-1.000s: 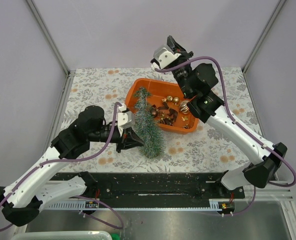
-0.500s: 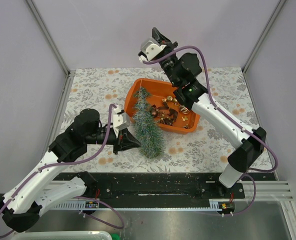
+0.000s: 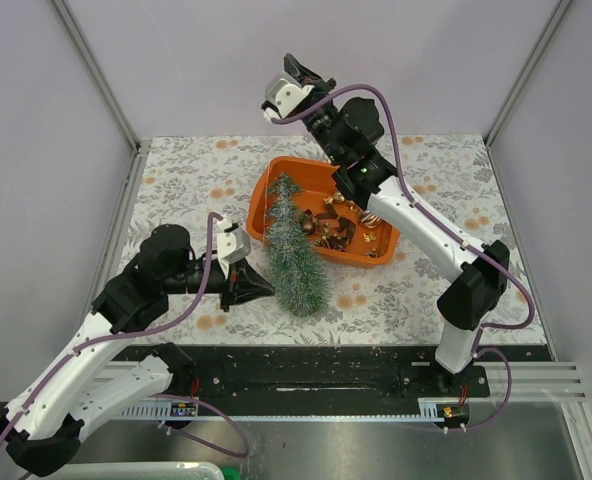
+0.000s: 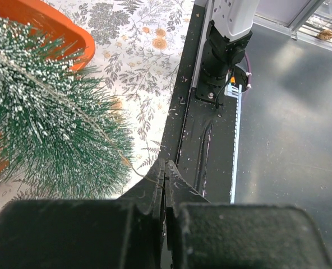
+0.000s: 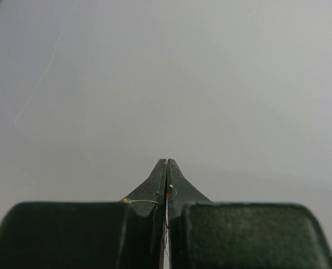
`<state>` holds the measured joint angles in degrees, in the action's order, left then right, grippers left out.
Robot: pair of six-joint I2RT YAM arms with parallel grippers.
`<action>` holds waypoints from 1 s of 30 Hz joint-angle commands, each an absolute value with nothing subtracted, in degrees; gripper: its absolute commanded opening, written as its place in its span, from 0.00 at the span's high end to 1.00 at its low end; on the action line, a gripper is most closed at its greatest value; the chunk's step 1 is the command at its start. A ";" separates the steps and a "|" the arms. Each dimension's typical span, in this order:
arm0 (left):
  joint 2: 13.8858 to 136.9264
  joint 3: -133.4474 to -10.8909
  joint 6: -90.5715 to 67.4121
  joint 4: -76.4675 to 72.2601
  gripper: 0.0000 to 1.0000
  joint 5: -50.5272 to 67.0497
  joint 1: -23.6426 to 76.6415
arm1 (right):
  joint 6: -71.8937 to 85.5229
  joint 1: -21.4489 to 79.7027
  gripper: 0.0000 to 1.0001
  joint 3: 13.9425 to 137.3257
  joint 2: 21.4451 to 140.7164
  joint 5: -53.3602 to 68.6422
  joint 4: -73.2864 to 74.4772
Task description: Decorate the small christmas tree
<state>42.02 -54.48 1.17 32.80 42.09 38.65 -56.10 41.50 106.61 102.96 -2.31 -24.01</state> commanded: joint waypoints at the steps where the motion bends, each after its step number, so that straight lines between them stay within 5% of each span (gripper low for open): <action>1: 40.52 -53.27 0.26 30.41 0.99 42.89 37.88 | -53.26 40.52 1.00 110.04 104.23 -1.06 -25.49; 13: 36.65 -49.75 0.26 30.67 1.00 36.57 35.33 | -45.79 38.76 1.00 116.10 111.88 -0.18 -20.92; 30: 37.35 -45.62 -3.16 29.80 1.00 26.72 34.37 | -37.54 37.80 1.00 108.46 115.05 2.37 -21.71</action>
